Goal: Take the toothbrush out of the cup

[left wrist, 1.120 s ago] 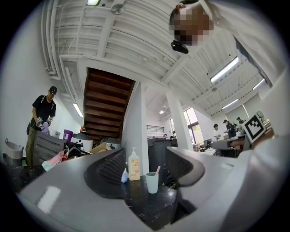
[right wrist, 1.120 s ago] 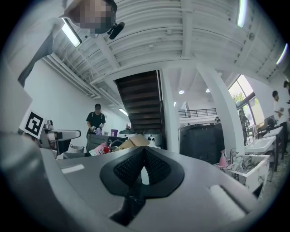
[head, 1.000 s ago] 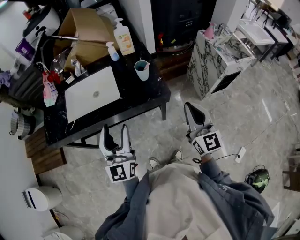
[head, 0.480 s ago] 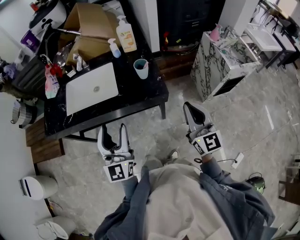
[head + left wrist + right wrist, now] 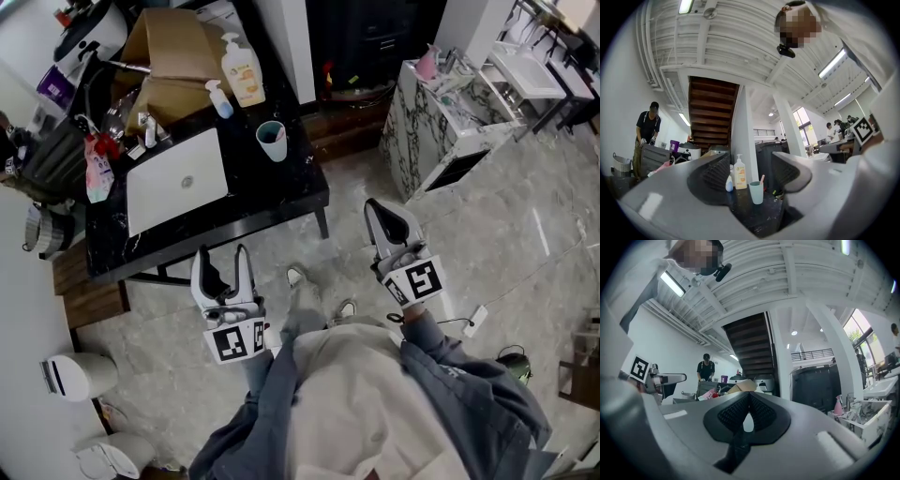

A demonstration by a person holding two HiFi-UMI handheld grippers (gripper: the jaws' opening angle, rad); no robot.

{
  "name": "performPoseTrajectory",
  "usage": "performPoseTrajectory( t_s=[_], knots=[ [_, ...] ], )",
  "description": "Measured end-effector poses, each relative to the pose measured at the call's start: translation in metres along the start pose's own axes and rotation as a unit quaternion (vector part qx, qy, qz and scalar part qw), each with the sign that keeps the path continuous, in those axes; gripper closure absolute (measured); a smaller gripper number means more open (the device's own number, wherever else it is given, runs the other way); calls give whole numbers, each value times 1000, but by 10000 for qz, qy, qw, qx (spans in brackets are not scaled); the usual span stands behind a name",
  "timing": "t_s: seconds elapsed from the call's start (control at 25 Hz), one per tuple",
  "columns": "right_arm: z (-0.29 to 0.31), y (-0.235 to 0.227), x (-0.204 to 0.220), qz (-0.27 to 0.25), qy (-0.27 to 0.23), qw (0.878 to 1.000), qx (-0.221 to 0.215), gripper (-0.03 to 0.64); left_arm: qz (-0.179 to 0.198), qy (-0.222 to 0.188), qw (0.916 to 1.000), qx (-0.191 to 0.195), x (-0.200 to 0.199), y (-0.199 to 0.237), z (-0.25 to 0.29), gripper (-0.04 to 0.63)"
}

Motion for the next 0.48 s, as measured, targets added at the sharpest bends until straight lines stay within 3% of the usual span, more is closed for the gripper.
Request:
performPoseTrajectory(
  t_s=[0.48],
  knots=[
    [83,-37,11,-177,-97,9995,245,612,-85,-189,9994,293,37,27,91,299]
  ],
)
Point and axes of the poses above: the fingertips, and each gripper's own axes: z forward along the fingers, y to its left, x out of its underside, the point moved 2 cm from there along -z, backward along the fingers, and after that the axes turned 3 degrees about z, right-handed, at the moved point
